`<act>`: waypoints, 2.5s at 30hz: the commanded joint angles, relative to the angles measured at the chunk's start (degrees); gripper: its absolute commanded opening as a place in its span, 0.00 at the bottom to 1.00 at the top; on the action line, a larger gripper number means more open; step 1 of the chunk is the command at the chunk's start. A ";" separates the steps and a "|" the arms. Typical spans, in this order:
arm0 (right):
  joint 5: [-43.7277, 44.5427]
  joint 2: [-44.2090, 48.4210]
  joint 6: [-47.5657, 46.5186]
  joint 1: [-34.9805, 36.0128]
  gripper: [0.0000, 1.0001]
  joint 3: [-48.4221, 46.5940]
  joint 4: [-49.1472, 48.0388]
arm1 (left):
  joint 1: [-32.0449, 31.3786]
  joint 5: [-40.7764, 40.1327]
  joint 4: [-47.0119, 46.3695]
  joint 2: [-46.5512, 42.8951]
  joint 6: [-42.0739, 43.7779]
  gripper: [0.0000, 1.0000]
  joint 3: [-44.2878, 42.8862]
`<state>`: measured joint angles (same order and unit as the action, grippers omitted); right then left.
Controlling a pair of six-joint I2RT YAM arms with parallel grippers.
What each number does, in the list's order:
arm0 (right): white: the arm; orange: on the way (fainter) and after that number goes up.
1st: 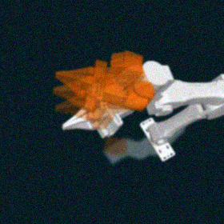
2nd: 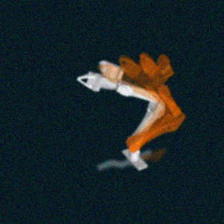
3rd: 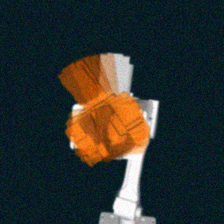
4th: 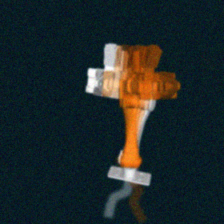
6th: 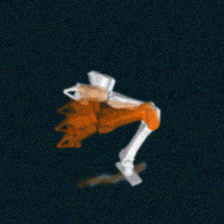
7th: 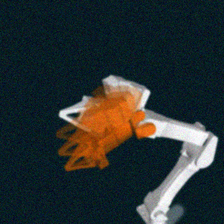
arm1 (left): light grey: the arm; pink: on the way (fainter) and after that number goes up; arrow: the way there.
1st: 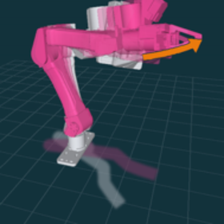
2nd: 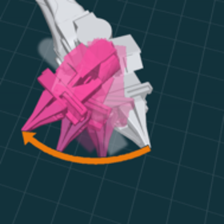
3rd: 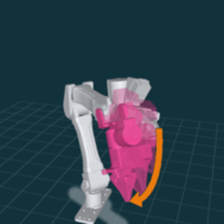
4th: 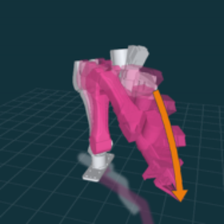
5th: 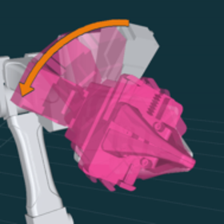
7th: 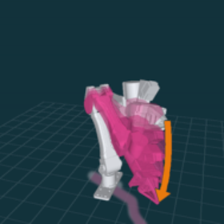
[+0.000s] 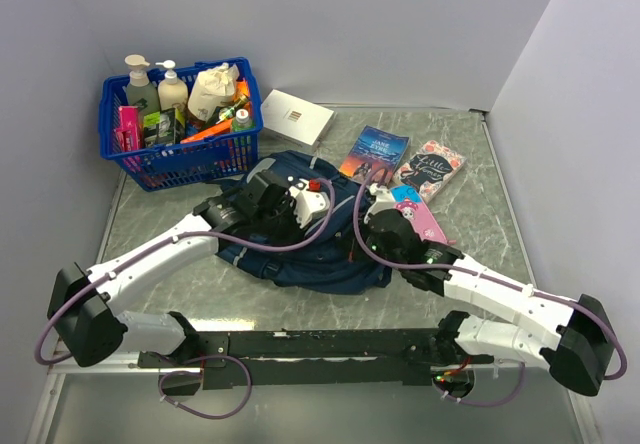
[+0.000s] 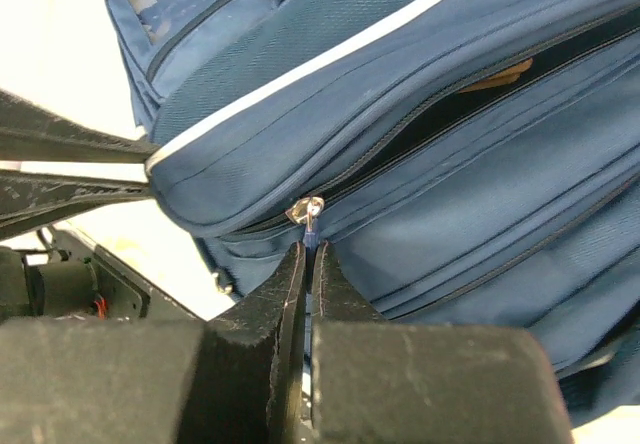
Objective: Pack the student bag
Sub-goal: Zip the student bag at the center of the board.
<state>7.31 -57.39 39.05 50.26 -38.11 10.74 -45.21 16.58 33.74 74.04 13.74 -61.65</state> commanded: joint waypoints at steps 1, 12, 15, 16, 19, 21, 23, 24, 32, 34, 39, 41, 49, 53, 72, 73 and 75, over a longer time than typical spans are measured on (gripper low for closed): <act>0.52 1.74 -3.54 -5.33 0.00 1.54 -0.64 | 0.12 -0.14 3.35 -3.81 2.61 0.01 0.91; -6.78 -4.99 -6.96 -13.34 0.00 2.43 -4.50 | 0.12 0.64 7.39 -7.58 10.77 0.01 3.64; -6.96 -10.00 -8.81 -14.83 0.00 0.68 -5.99 | 0.12 1.44 10.38 -10.13 14.90 0.01 3.90; -7.13 -11.42 -9.42 -15.36 0.00 -0.03 -6.26 | 0.12 1.35 10.82 -11.19 16.92 0.01 4.16; -7.05 -15.29 -11.45 -16.95 0.00 -2.32 -6.96 | 0.12 2.05 13.63 -15.76 22.01 0.01 5.83; -7.14 -16.52 -12.33 -17.39 0.00 -3.20 -7.75 | 0.12 2.41 14.95 -18.83 22.91 0.01 7.68; -9.06 -16.71 -12.59 -17.48 0.00 -3.38 -8.37 | 0.12 2.84 15.74 -20.33 23.18 0.04 9.69; -9.94 -16.36 -12.68 -17.39 0.00 -2.94 -9.41 | 0.12 3.19 16.09 -21.04 23.79 0.08 10.31; -14.69 -9.77 -8.47 -13.62 0.00 4.78 -15.57 | 0.12 0.73 7.32 -22.63 16.52 0.69 15.34; -13.65 -8.80 -6.98 -11.68 0.00 5.76 -16.36 | 0.12 0.21 0.41 -21.84 9.67 0.76 13.93; -13.55 -9.41 -4.95 -9.83 0.00 7.96 -19.88 | 0.04 -0.40 -11.04 -17.09 -5.17 0.75 8.39; -13.55 -9.41 -3.89 -9.92 0.00 8.66 -21.80 | -0.40 -0.32 -14.92 -14.73 -8.36 0.76 7.86; -16.71 -9.32 -3.63 -9.83 0.00 7.52 -23.22 | -5.50 -5.84 -25.99 -8.30 -10.84 0.83 14.79; -17.94 -8.97 -3.28 -9.83 0.00 8.05 -24.19 | -5.50 -10.85 -29.07 -6.02 -11.89 0.87 16.56; -23.22 -7.39 -4.24 -9.83 0.00 8.05 -24.28 | -9.10 -12.96 -33.30 -0.39 -9.70 0.81 17.43; -23.48 -7.22 -4.33 -9.92 0.00 8.05 -24.28 | -9.11 -13.67 -33.38 -0.39 -9.26 0.77 17.61; -24.18 -7.04 -4.68 -9.83 0.00 7.79 -23.93 | -9.11 -15.16 -34.78 -0.39 -8.99 0.62 18.05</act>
<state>-14.00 -66.96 35.09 40.14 -28.71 -8.12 -54.06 4.27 3.22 73.78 3.75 -44.25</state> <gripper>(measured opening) 0.024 0.708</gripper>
